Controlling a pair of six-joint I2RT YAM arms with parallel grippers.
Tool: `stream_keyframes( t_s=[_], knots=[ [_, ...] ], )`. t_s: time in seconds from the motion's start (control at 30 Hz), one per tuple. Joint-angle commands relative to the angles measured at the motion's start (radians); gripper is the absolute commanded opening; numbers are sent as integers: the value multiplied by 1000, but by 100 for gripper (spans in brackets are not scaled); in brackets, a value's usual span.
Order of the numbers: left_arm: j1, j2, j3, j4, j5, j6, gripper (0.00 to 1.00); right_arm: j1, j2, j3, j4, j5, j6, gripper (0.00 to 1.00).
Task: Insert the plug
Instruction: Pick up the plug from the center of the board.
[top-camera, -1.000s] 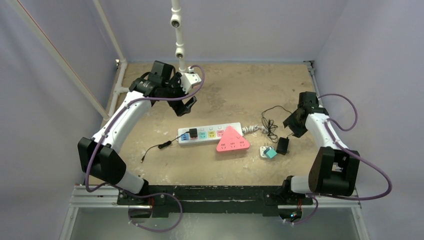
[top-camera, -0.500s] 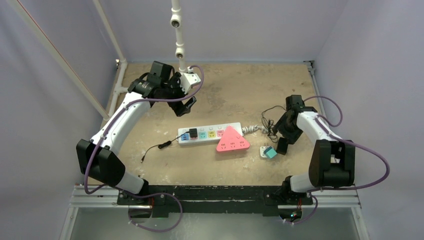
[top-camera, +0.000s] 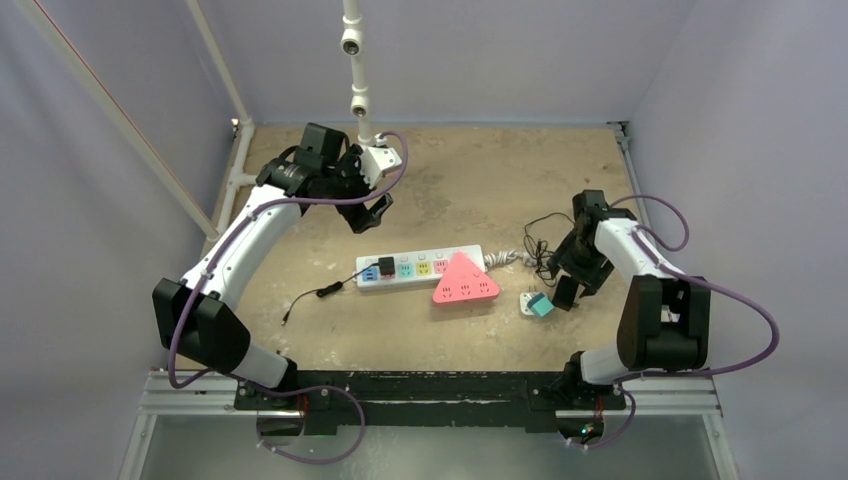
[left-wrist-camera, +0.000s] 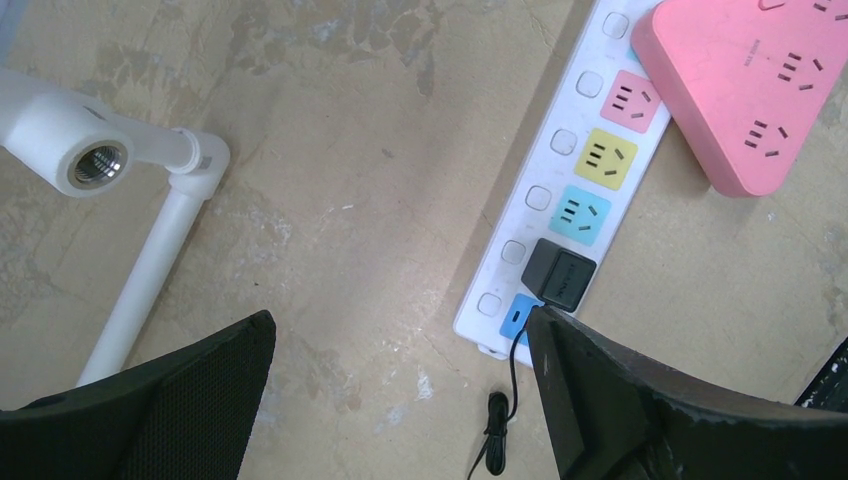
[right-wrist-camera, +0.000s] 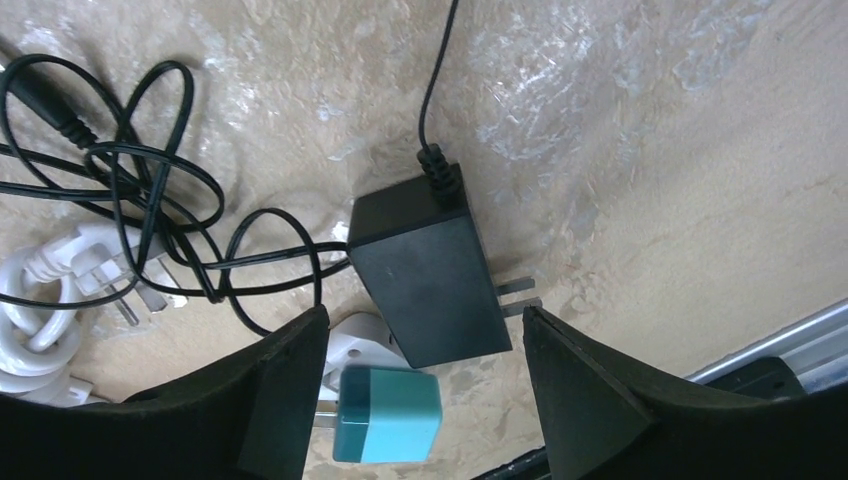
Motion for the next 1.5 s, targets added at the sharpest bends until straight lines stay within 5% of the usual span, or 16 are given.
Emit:
stream_keyframes(
  t_s=[0.0,0.57,0.83,0.93,1.1,1.3,1.47],
  knots=[
    [10,-35,-11,28,1,33,96,-9,-2,35,-56,44,-3,74],
    [10,-37,-10,42,-11,61,96,-20,109,36,13,127,-6,57],
    [10,-39,8,40,42,76,97,-31,-9,150,-31,140,-6,19],
    [10,-54,12,58,68,90,99,-30,-71,199,-32,122,-13,13],
    [10,-137,-19,109,128,189,99,15,-115,296,15,-98,-32,2],
    [8,-316,-119,226,140,446,99,269,40,595,-1,-355,-38,3],
    [8,-463,-177,158,219,719,99,405,132,755,34,-512,-50,5]
  ],
)
